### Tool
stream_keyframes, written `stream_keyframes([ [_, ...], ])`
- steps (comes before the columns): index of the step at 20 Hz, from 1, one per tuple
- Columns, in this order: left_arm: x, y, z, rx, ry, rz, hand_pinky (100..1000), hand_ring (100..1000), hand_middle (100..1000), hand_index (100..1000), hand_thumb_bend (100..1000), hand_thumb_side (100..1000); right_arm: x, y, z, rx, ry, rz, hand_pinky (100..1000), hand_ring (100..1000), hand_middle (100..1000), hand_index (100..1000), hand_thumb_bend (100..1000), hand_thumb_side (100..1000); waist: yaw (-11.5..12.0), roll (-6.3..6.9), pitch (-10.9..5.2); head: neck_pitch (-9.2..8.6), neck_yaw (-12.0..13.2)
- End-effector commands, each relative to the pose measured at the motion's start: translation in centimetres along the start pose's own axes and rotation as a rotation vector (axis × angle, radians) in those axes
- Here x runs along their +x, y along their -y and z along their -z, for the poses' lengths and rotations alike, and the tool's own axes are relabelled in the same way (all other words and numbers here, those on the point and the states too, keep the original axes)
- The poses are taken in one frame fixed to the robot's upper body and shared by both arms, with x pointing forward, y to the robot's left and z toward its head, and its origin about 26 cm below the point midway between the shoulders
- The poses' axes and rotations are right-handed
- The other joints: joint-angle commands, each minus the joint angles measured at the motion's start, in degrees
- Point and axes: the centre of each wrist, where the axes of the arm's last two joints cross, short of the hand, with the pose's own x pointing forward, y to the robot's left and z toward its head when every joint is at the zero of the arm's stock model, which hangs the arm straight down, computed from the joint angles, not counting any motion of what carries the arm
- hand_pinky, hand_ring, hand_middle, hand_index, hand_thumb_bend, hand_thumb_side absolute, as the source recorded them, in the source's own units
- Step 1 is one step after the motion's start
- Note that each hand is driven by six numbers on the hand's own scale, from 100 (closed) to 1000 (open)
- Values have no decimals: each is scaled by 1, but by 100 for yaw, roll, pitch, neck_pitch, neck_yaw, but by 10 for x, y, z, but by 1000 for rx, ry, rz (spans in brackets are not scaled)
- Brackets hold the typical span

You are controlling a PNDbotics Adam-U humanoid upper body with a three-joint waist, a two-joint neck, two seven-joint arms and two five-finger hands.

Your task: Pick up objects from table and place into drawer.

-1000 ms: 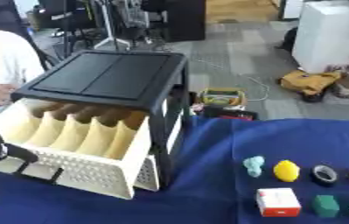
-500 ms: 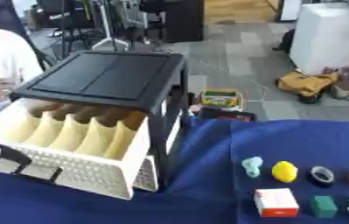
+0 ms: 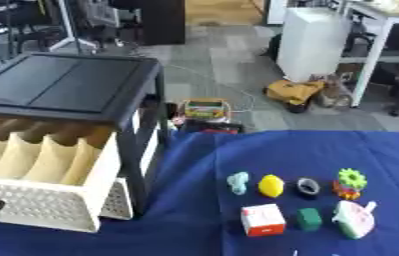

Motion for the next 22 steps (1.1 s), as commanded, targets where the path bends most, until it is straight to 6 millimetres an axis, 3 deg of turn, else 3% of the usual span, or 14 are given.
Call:
stream_keyframes([
  [1,16,-9,13,127,21,-57,100,100,100,799,298,1000,6,7,8,-21,34,0,747,663,525,759,100,836,-7,-7,-171,123,-175],
  [7,28,5,18,280,-11,-252,100,100,100,807,303,988,13,8,16,-8,68,12,744,670,532,766,100,827,-67,-61,-328,463,-188],
  [13,28,29,10,326,-11,-438,100,100,100,834,256,995,21,7,23,33,104,8,745,677,539,775,100,818,-113,-78,-561,993,146],
  [22,31,58,-3,317,-33,-628,100,100,100,848,218,1000,23,5,23,114,89,3,747,680,540,783,100,821,-171,-45,-921,1612,590],
])
